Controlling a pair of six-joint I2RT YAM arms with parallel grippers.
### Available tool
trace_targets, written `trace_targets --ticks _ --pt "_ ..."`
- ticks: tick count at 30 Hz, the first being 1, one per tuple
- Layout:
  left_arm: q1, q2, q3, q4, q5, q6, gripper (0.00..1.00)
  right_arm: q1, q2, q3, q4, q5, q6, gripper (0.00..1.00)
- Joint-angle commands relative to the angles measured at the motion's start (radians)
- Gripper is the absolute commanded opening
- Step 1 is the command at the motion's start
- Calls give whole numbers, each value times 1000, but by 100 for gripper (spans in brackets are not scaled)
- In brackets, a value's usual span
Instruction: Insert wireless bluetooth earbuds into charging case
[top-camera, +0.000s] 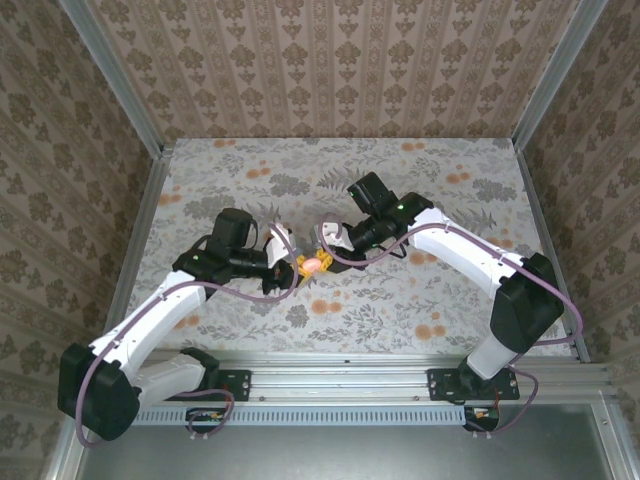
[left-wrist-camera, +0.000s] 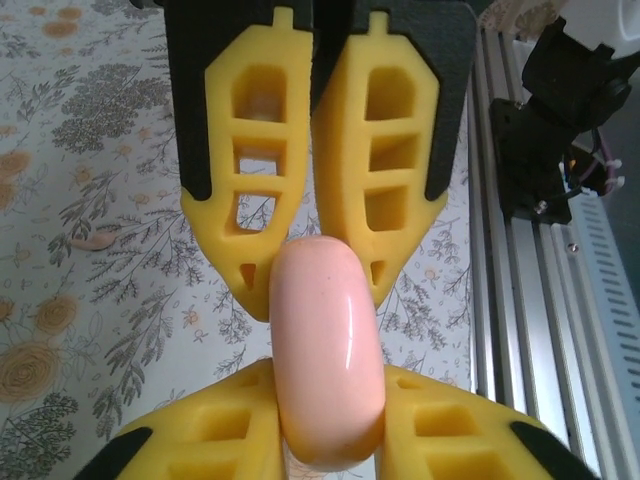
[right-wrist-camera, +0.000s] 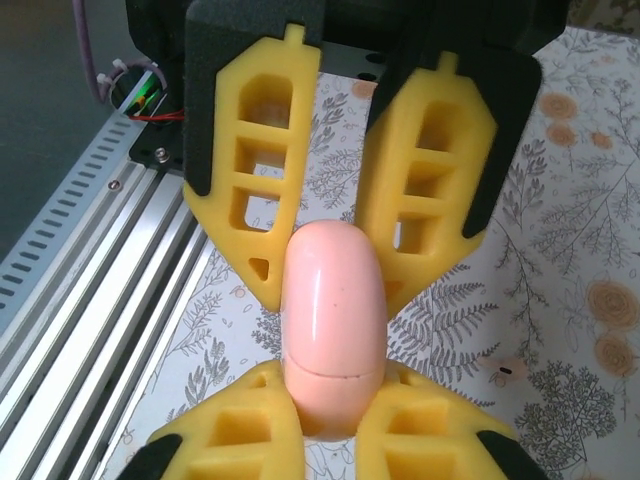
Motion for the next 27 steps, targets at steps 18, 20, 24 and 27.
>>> trace_targets --ticks 18,20,24,27 --pt "-4 -70 11 21 -86 -56 51 8 -62 -53 -23 55 -64 7" --pt "-3 -74 7 33 -110 -73 51 6 -76 -69 -23 56 -64 7" --pt "2 -72 1 60 -130 -105 51 1 -106 -105 4 51 -38 7" --pt "2 -69 -2 81 -88 -118 51 -17 -121 -134 68 24 38 6"
